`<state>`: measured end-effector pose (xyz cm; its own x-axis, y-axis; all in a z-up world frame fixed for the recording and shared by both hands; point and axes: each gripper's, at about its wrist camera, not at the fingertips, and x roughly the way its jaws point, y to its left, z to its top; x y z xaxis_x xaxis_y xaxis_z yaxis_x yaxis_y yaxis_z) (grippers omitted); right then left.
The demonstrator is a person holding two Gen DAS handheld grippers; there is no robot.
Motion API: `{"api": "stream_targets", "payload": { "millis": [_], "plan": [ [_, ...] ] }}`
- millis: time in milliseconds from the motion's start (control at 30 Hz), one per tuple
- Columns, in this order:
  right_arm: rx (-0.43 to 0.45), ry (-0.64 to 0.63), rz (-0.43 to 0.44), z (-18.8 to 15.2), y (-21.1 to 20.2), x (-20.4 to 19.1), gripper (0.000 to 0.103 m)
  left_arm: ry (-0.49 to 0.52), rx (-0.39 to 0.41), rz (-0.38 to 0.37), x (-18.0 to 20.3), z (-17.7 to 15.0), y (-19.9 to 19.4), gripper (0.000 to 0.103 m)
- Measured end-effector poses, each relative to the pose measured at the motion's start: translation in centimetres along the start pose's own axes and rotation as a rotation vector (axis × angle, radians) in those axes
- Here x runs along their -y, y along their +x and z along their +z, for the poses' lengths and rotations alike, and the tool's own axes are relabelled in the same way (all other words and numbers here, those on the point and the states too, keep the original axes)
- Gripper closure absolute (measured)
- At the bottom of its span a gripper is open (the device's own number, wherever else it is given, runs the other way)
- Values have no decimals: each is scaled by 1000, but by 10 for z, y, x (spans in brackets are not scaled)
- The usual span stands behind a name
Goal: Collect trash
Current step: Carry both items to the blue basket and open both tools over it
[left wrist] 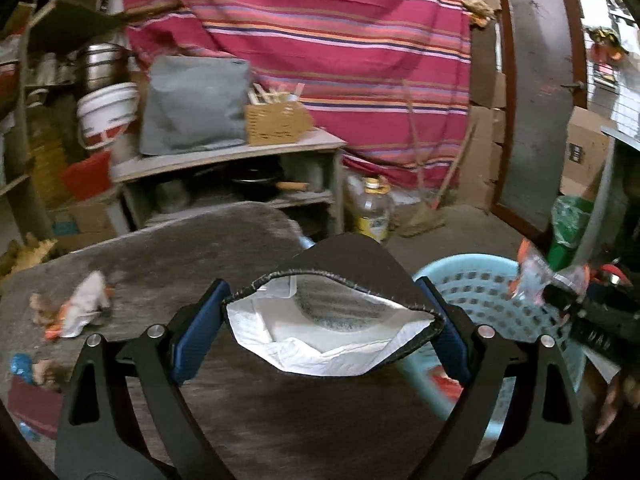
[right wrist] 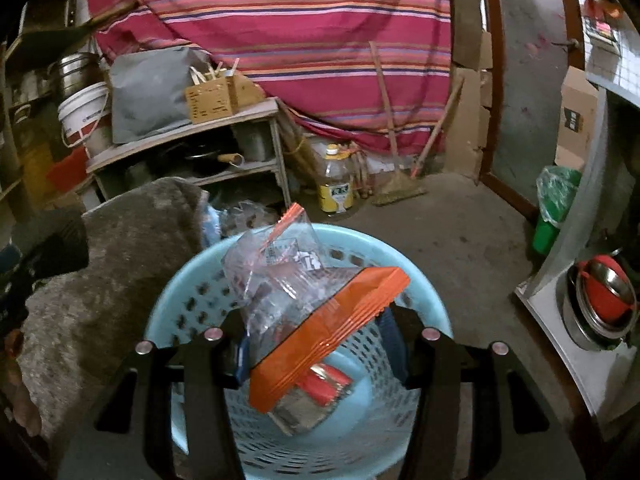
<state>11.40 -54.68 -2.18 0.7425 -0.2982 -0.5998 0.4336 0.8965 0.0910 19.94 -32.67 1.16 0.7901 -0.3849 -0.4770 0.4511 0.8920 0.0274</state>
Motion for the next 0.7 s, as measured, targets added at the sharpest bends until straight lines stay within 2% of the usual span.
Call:
{"api": "stream_targets", "payload": {
  "millis": [167,367,533,567,700],
  "plan": [
    [-8,22,-21,-6,4,20,51,67,1,-46,46,2,18,14],
    [-9,63,-31,-8,7,40,51,84,-28,-107,77,0,36,13],
    [-10,65,-32,-10,9,44,51,84,-66,-126,80,-1,43,10],
    [-11,67,-31,-10,9,45,51,75,-67,-127,77,-2,41,6],
    [-11,68,-23,-11,9,41,51,53,-64,-134,68,0,34,5]
  ]
}}
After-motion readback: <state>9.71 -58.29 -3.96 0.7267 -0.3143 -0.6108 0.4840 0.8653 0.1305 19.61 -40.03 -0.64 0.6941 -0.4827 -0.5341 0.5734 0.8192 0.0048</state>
